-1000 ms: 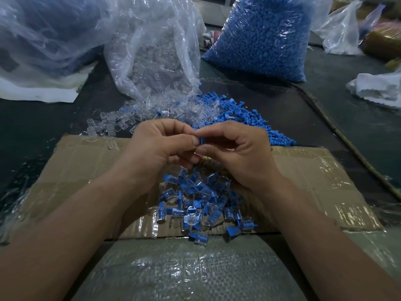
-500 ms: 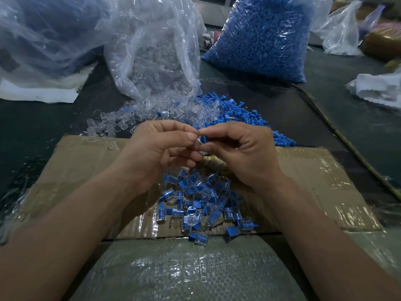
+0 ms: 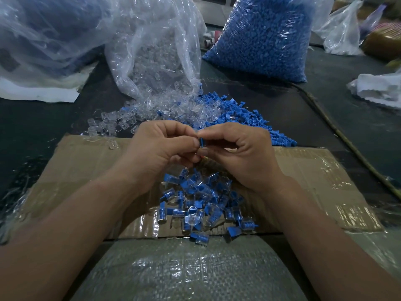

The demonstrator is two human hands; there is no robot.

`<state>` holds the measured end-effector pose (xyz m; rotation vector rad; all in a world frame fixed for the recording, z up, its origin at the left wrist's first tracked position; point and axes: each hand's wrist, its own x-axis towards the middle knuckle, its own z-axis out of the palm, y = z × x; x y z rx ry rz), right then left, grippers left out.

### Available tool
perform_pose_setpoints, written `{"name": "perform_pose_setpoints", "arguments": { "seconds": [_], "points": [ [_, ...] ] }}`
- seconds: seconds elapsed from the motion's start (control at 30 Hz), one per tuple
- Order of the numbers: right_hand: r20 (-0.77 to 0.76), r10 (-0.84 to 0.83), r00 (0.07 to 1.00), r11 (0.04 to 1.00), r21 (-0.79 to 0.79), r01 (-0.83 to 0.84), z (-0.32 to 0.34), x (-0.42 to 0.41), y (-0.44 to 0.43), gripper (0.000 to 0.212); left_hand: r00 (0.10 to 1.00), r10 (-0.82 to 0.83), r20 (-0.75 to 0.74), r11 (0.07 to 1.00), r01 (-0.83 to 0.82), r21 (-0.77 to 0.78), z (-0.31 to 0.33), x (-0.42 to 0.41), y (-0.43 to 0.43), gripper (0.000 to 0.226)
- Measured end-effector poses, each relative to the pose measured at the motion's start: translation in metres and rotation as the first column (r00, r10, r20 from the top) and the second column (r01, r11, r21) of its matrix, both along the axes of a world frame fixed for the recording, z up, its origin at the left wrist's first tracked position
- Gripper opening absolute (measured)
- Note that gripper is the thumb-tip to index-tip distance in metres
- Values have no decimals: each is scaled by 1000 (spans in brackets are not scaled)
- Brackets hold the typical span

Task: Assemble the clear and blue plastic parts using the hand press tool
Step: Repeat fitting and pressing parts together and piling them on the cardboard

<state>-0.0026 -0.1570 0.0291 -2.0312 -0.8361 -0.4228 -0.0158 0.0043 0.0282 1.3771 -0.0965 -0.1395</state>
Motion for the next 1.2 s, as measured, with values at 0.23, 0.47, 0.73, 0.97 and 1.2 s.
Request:
{"name": "perform_pose_setpoints", "arguments": {
  "seconds": [0.23, 0.47, 0.73, 0.97, 1.2],
  "points": [
    [-246, -344, 906, 929, -229, 290, 11, 17, -34, 27, 996, 90, -16, 993, -91, -76, -3, 5, 6, 9],
    [-470, -383, 795, 801, -597, 33, 19, 24, -60, 59, 993, 114, -12, 991, -114, -62, -1, 6, 6, 16],
    [-438, -382, 814, 652, -752, -99, 13, 22, -55, 97, 993, 114, -17, 992, -115, -60, -2, 6, 7, 16],
    [-311, -369, 876, 637, -771, -5, 14, 21, -48, 51, 994, 108, -15, 991, -109, -78, -2, 6, 7, 16],
    [-110, -348, 931, 574, -810, 119, 9, 23, -39, 15, 992, 129, 2, 986, -129, -102, -3, 8, 7, 16]
  ]
}}
